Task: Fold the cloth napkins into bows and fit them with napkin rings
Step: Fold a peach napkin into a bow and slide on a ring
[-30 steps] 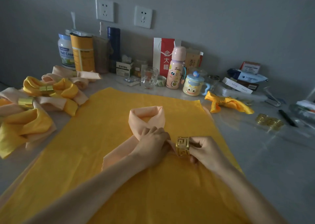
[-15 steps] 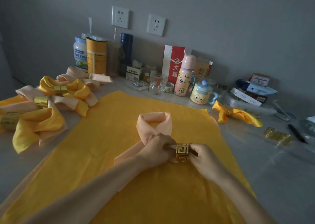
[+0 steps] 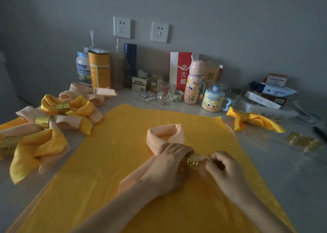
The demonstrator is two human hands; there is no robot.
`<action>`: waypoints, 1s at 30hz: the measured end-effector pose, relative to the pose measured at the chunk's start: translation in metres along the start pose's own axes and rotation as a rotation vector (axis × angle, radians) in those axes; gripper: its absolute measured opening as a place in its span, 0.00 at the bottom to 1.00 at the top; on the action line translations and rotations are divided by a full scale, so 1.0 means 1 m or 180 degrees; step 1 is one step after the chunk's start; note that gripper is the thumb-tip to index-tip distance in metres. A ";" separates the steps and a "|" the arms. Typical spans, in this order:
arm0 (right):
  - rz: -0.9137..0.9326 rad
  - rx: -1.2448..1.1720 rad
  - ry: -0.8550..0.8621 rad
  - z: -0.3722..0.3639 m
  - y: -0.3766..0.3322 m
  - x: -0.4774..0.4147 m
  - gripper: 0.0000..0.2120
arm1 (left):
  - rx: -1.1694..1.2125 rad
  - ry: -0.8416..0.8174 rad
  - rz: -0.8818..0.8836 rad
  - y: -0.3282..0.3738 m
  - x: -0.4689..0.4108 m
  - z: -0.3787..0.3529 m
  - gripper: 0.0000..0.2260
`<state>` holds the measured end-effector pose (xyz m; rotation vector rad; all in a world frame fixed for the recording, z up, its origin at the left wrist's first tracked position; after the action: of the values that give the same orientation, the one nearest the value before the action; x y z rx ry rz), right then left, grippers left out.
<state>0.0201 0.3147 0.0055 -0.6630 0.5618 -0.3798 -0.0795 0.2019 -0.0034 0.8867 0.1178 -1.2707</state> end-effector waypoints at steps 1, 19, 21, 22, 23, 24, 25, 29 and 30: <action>-0.0047 -0.0040 0.0078 0.003 0.003 -0.001 0.13 | -0.0006 0.0025 0.0027 -0.004 -0.001 0.002 0.22; 0.0093 0.0918 -0.0692 0.021 -0.022 -0.016 0.10 | -0.0260 -0.0194 0.0332 -0.016 -0.005 0.013 0.21; 0.0016 0.0593 -0.0866 -0.001 -0.030 -0.018 0.09 | -0.0267 -0.0186 0.0344 -0.017 -0.004 0.013 0.23; -0.0005 0.0583 -0.0936 -0.014 -0.031 -0.018 0.07 | -0.0236 -0.0180 0.0375 -0.017 -0.004 0.014 0.24; -0.0049 0.0537 -0.0939 -0.023 -0.027 -0.018 0.07 | -0.0203 -0.0224 0.0416 -0.017 -0.002 0.013 0.24; -0.0083 0.0489 -0.0900 -0.029 -0.024 -0.017 0.08 | -0.0169 -0.0261 0.0432 -0.017 -0.002 0.012 0.24; -0.0109 0.0451 -0.0832 -0.032 -0.021 -0.017 0.09 | -0.0139 -0.0295 0.0428 -0.017 -0.002 0.011 0.23; -0.0062 0.0383 -0.0591 -0.035 -0.017 -0.018 0.09 | 0.0188 -0.0449 0.0604 -0.015 -0.011 0.020 0.22; -0.0047 0.0458 -0.0535 -0.036 -0.018 -0.018 0.10 | 0.0434 -0.0460 0.0764 -0.014 -0.016 0.028 0.22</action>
<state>-0.0184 0.2934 0.0003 -0.5548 0.3662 -0.3707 -0.1079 0.1965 0.0163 0.8934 -0.1871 -1.1224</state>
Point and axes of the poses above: each hand's wrist, its own x-axis away from the middle knuckle, its own z-axis out of the back of the hand, y = z × x, the point moved 6 cm from there along -x, towards the middle knuckle, and after that the axes turned 6 degrees about x, right-handed, at the moved point
